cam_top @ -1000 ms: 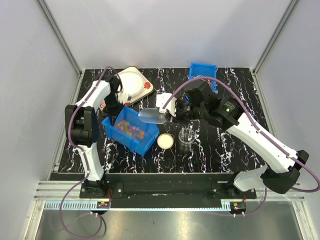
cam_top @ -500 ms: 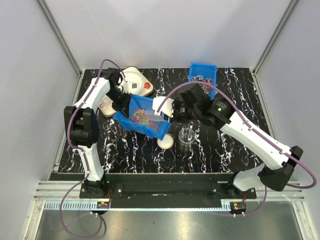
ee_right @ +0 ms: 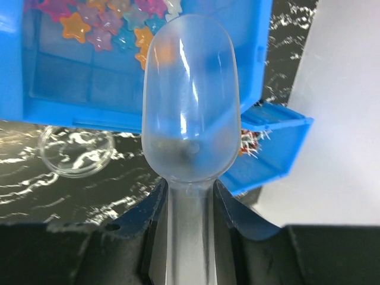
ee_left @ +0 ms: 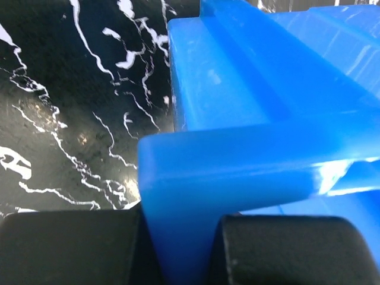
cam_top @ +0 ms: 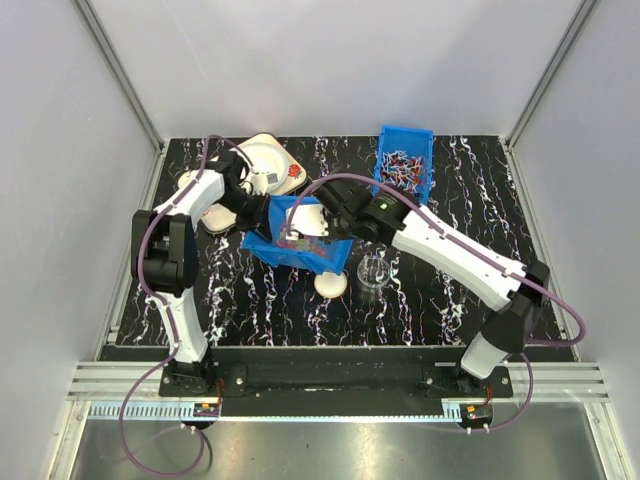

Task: Pack the candies
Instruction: Scoop the fake candies from the storage box.

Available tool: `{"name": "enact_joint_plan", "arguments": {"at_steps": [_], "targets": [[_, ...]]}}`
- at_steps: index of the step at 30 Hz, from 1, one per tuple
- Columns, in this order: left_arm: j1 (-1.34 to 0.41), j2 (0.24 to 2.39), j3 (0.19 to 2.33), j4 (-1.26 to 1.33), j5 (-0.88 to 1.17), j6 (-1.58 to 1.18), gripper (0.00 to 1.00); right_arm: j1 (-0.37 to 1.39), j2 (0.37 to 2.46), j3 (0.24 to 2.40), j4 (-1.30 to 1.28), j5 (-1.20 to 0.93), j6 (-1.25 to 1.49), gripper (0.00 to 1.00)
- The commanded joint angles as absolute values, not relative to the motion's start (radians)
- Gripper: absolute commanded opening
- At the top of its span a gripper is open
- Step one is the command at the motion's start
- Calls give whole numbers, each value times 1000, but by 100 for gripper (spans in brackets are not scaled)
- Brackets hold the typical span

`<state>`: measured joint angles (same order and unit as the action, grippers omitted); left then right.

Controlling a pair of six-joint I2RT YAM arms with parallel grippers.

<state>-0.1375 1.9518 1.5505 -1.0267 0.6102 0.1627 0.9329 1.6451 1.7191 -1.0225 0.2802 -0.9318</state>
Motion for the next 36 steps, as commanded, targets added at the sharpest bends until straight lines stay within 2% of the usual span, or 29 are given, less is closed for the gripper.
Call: {"name": "enact_joint_plan", "arguments": {"at_steps": [1, 10, 17, 27, 36], "targets": [[-146, 1842, 1502, -852, 651, 51, 0, 969, 1693, 1824, -1072, 434, -1020, 0], [-146, 1726, 1370, -677, 535, -80, 0, 982, 1835, 1881, -1170, 537, -1032, 0], [-147, 1646, 1287, -603, 549, -117, 0, 983, 1919, 1908, -1204, 580, -1034, 0], [-155, 1576, 1217, -542, 522, -135, 0, 983, 2095, 2124, -1347, 548, -1012, 0], [-156, 1454, 1143, -471, 381, -193, 0, 1012, 2080, 2062, -1362, 515, -982, 0]]}}
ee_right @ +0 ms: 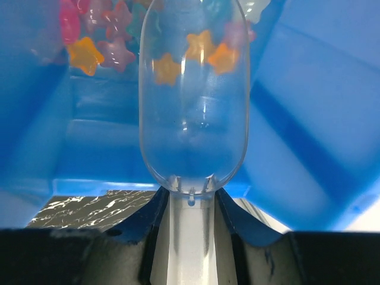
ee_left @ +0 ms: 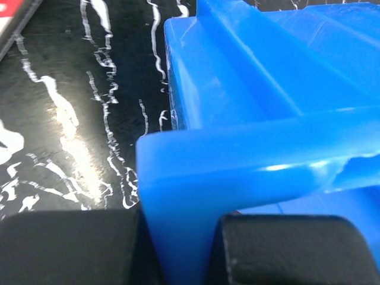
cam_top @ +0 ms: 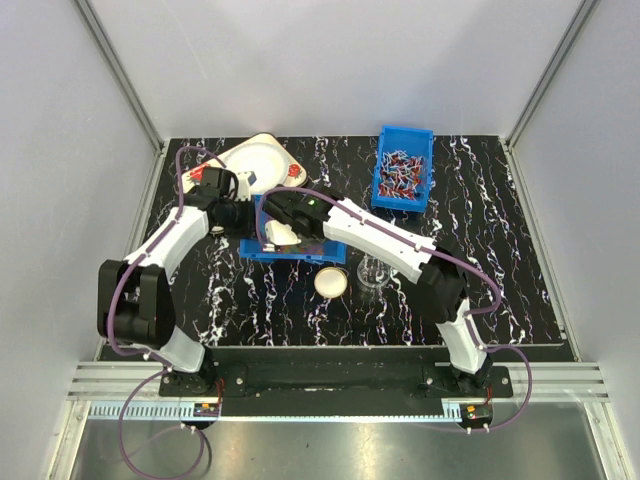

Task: Pack the candies
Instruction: Scoop the fake candies from the storage box.

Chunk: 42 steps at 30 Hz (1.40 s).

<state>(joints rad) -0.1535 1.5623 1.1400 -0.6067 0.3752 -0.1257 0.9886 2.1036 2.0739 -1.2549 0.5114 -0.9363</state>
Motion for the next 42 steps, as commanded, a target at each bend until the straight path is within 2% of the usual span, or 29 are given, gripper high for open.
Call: {"name": "enact_joint_plan", "arguments": {"at_steps": [1, 14, 27, 42], "targets": [[-155, 1447, 1140, -468, 373, -196, 0, 1015, 2083, 2065, -1362, 512, -977, 0], [-156, 1417, 1101, -454, 383, -215, 0, 1048, 2191, 2164, -1206, 322, -930, 0], [-156, 1422, 1095, -456, 430, -212, 0, 1023, 2106, 1931, -856, 114, -833, 0], [-156, 1473, 1150, -528, 445, -144, 0, 899, 1838, 1638, -572, -150, -647, 0]]}}
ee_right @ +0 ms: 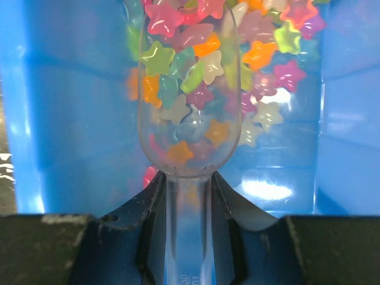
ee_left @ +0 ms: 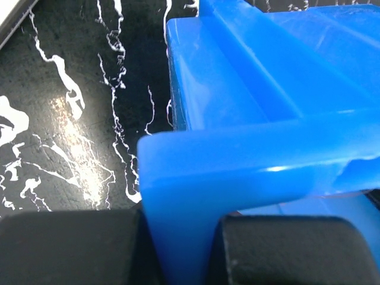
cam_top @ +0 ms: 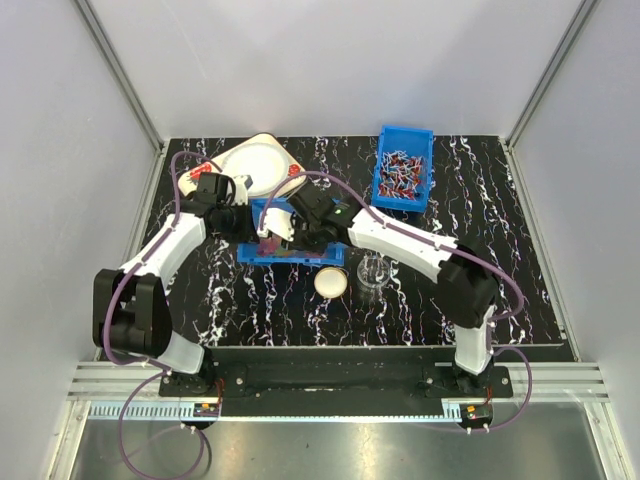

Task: Pack the candies
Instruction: Scoop the fake candies from the storage box.

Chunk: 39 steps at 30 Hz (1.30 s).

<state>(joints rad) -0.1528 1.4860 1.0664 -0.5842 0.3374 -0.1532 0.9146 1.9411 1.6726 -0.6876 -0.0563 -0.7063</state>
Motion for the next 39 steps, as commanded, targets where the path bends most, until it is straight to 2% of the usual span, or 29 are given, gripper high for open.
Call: {"name": "enact_joint_plan", "arguments": {"at_steps": [1, 13, 24, 34, 39], "targets": [[-156, 1476, 1161, -534, 445, -138, 0, 890, 1810, 1620, -568, -169, -643, 0], [-156, 1539, 1235, -600, 445, -66, 0, 801, 1661, 1560, -534, -321, -581, 0], [-155, 1623, 1333, -679, 452, 20, 0, 716, 1540, 1517, -549, -340, -591, 0], [-138, 1712, 1382, -753, 420, 94, 0, 624, 1329, 1353, -549, -425, -587, 0], [-118, 1706, 1359, -753, 431, 92, 0, 523, 1215, 1232, -546, -477, -581, 0]]}}
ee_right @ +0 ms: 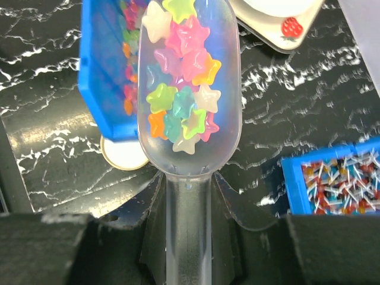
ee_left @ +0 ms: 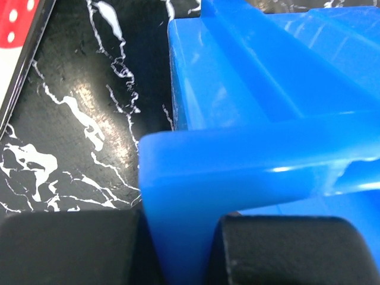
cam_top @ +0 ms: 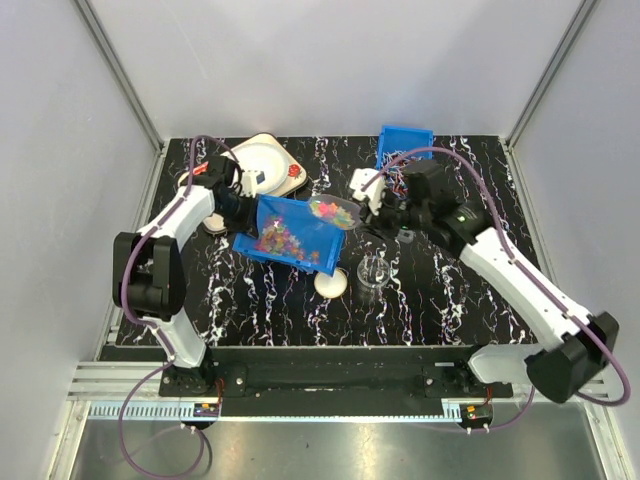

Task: Pack the candies
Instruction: Scoop the fake candies from the storage box, then place the fake candies in the packing bottle.

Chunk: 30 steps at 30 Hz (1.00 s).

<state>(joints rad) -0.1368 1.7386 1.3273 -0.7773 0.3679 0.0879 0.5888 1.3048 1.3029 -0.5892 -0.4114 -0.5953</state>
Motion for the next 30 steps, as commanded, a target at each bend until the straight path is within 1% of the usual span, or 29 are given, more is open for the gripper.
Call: {"name": "enact_joint_plan", "arguments": {"at_steps": [1, 6, 10, 15, 19, 30], "targets": [[-115, 1700, 1353, -753, 431, 94, 0, 509, 1198, 1214, -551, -480, -583, 0], [-81, 1664, 1322, -753, 423, 89, 0, 392, 1086, 1092, -581, -489, -630, 0], [-58, 1660, 1318, -753, 440, 83, 0, 328, 1049, 1042, -650, -503, -664, 0], [-54, 1658, 1315, -753, 440, 77, 0, 318, 1011, 986, -715, -476, -709, 0], [-54, 1655, 1315, -752, 439, 72, 0, 318, 1014, 976, -781, -422, -744, 0], [-54, 1660, 1310, -747, 426, 66, 0, 318, 1011, 960, -902, -374, -804, 0]]}}
